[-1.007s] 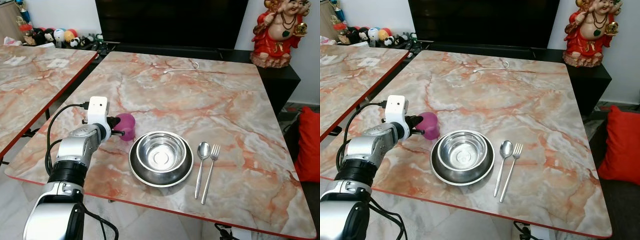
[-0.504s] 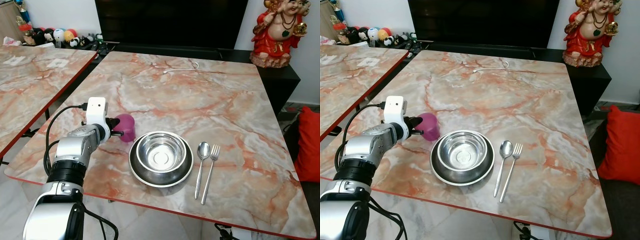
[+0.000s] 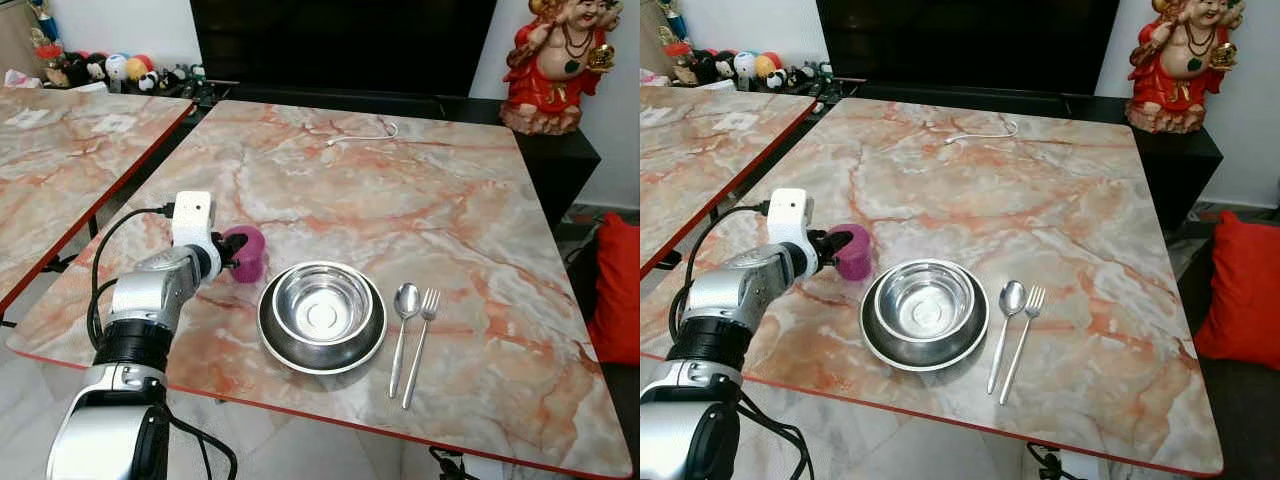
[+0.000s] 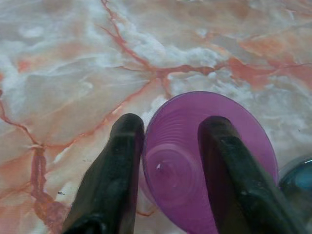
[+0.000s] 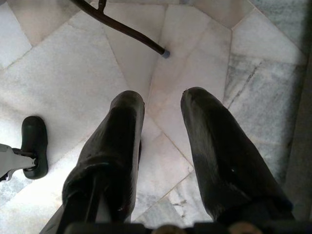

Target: Setting the table

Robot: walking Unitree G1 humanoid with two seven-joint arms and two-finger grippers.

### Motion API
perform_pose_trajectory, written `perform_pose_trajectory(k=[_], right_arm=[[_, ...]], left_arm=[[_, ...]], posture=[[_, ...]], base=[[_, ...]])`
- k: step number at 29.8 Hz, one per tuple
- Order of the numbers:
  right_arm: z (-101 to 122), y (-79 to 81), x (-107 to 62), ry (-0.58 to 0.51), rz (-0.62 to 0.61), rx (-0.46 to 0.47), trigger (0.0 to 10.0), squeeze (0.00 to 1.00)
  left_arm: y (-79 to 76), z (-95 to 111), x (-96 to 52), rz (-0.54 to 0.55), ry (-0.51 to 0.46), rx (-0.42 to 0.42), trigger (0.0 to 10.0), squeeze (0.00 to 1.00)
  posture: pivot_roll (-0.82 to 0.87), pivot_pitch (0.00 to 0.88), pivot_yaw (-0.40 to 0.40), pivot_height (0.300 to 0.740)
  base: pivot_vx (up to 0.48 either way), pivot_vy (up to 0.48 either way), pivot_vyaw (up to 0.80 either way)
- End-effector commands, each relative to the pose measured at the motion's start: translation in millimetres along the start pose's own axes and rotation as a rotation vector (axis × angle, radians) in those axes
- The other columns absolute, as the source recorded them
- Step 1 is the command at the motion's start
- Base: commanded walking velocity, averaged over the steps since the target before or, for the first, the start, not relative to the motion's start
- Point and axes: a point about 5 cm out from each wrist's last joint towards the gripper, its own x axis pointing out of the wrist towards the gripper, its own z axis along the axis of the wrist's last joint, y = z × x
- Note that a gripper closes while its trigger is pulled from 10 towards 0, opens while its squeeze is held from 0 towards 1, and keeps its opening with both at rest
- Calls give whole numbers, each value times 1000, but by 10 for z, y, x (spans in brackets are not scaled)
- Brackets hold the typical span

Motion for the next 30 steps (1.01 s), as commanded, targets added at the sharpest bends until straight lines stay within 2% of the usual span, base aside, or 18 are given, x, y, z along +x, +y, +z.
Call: perform_pose_trajectory(k=[1, 11, 19, 30], right_arm=[[-28, -19, -7, 9, -4, 9, 10000, 0], [-28, -19, -7, 9, -3, 7, 10000, 0], [-30, -24, -8, 11, -3, 4, 10000, 0], [-32, -32, -9, 12, -4, 2, 10000, 0]], left_arm=[[-27, 84, -5, -6, -19, -4, 10000, 675], [-31, 40, -4, -19, -1, -4, 10000, 678], [-36, -30, 4, -26, 22, -68, 10000, 682], [-56, 41, -13, -45, -3, -66, 10000, 667]], posture=[[67, 0, -11, 740], [67, 0, -13, 740], [68, 0, -16, 740], [71, 0, -19, 740]], base=[[0, 0, 0], [0, 0, 0], [0, 0, 0], [0, 0, 0]])
